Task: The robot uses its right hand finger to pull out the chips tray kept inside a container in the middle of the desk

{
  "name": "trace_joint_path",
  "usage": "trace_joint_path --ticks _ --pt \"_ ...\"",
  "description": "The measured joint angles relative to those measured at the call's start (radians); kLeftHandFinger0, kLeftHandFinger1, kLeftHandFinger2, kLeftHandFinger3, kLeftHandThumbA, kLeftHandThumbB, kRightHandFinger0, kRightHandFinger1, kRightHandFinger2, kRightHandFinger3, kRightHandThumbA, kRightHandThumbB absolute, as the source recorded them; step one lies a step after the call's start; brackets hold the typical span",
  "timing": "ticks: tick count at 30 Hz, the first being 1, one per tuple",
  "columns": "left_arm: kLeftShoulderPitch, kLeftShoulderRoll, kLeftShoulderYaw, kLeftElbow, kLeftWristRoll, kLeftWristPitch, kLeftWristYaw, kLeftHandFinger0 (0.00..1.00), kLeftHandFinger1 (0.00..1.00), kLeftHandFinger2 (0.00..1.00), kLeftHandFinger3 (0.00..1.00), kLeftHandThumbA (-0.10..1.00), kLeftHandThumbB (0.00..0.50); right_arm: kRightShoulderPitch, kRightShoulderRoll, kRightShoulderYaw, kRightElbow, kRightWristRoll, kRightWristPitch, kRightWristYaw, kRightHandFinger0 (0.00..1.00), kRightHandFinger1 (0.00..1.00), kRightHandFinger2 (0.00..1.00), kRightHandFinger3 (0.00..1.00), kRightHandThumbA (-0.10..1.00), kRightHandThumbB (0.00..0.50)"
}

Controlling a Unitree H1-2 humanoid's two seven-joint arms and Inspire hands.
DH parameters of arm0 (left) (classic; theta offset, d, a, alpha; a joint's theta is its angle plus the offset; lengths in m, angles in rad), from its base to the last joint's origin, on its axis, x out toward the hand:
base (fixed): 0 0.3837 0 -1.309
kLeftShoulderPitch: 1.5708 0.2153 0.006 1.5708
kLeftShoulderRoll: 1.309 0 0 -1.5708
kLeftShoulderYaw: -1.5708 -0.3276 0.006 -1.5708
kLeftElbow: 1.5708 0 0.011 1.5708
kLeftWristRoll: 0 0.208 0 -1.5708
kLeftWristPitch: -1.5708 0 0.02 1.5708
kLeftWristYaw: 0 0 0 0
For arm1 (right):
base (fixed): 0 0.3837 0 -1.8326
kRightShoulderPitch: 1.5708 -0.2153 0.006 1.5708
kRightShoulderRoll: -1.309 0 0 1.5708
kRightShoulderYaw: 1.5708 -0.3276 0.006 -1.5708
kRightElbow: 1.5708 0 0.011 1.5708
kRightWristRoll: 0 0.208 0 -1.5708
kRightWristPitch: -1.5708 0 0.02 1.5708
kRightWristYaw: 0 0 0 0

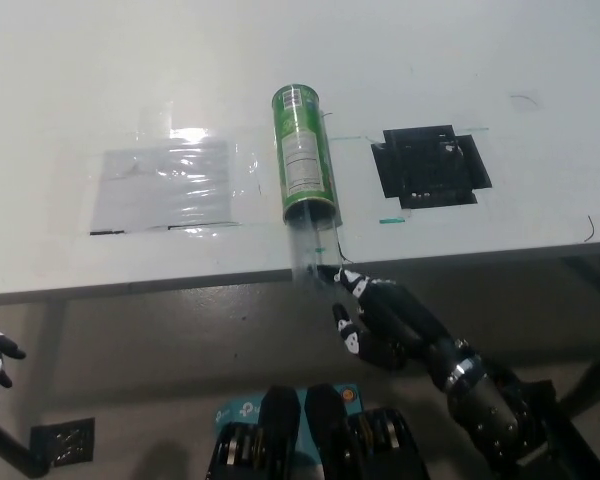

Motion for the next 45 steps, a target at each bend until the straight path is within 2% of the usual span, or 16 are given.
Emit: trace_joint_path --ticks 5,14,17,21,30,32,33,35,36,40,41,42,43,44,45 --pt "0.0 0.0 0.0 0.0 0.0 0.0 0.0 0.21 0.27 0.41 0.75 -0.1 0.0 0.017 0.0 -0.006 -0.026 0.016 0.016 0.02 0.0 0.02 0.86 0.94 -0.1 0.159" --pt "0.0 0.0 0.003 -0.001 -0.002 0.0 0.0 0.22 0.27 0.41 0.74 -0.1 0.0 0.037 0.009 -0.011 -0.041 0.042 0.034 0.037 0.0 0.0 0.83 0.92 -0.1 0.19" --pt "0.0 0.0 0.003 -0.001 -0.002 0.0 0.0 0.21 0.27 0.41 0.74 -0.1 0.0 0.051 0.015 -0.014 -0.045 0.051 0.034 0.037 0.0 0.0 0.86 0.92 -0.1 0.171" --pt "0.0 0.0 0.003 -0.001 -0.002 0.0 0.0 0.2 0.26 0.4 0.74 -0.1 0.0 0.077 0.024 -0.019 -0.075 0.06 0.041 0.038 0.0 0.0 0.86 0.92 -0.1 0.166" --pt "0.002 0.0 0.003 -0.001 -0.001 0.0 0.0 0.23 0.28 0.43 0.75 -0.1 0.0 0.151 0.027 -0.025 -0.137 0.077 0.069 0.047 0.0 0.0 0.86 0.92 -0.1 0.158" --pt "0.003 0.0 0.003 -0.001 -0.001 0.0 0.0 0.21 0.27 0.42 0.74 -0.1 0.0 0.164 0.028 -0.027 -0.145 0.083 0.073 0.05 0.0 0.0 0.93 0.97 -0.1 0.156" --pt "0.004 0.0 0.003 -0.001 -0.001 0.0 0.0 0.2 0.26 0.41 0.73 -0.1 0.0 0.168 0.028 -0.029 -0.149 0.084 0.075 0.051 0.0 0.02 1.0 1.0 -0.1 0.168" --pt "0.004 0.0 0.003 0.0 -0.001 0.0 0.0 0.21 0.27 0.41 0.73 -0.1 0.0 0.173 0.03 -0.031 -0.154 0.085 0.077 0.052 0.0 0.05 1.0 1.0 -0.1 0.175" --pt "0.005 0.0 0.003 0.0 -0.001 0.0 0.0 0.2 0.26 0.41 0.73 -0.1 0.0 0.174 0.031 -0.033 -0.157 0.085 0.079 0.053 0.0 0.01 1.0 1.0 -0.1 0.188" --pt "0.011 0.0 0.003 0.0 -0.001 0.0 0.0 0.19 0.25 0.38 0.72 -0.1 0.0 0.169 0.028 -0.034 -0.183 0.079 0.088 0.057 0.12 0.15 1.0 1.0 -0.1 0.232" --pt "0.012 0.0 0.003 0.0 -0.002 0.0 0.0 0.19 0.24 0.38 0.72 -0.1 0.0 0.163 0.026 -0.034 -0.19 0.075 0.092 0.058 0.13 0.16 1.0 1.0 -0.1 0.238" --pt "0.013 0.0 0.003 0.0 -0.002 0.0 0.0 0.19 0.24 0.38 0.72 -0.1 0.0 0.157 0.023 -0.034 -0.198 0.069 0.097 0.06 0.09 0.15 1.0 1.0 -0.1 0.192" --pt "0.014 0.0 0.003 0.0 -0.002 0.001 0.0 0.2 0.25 0.39 0.72 -0.1 0.0 0.148 0.019 -0.034 -0.211 0.06 0.103 0.06 0.06 0.13 1.0 1.0 -0.1 0.268" --pt "0.016 0.0 0.003 0.0 -0.002 0.001 0.0 0.19 0.25 0.38 0.72 -0.1 0.0 0.14 0.017 -0.036 -0.221 0.054 0.106 0.06 0.03 0.1 1.0 1.0 -0.1 0.299" --pt "0.019 0.0 0.003 0.0 -0.002 0.0 0.0 0.19 0.24 0.39 0.71 -0.1 0.0 0.131 0.013 -0.037 -0.234 0.045 0.113 0.06 0.04 0.11 1.0 1.0 -0.1 0.306"
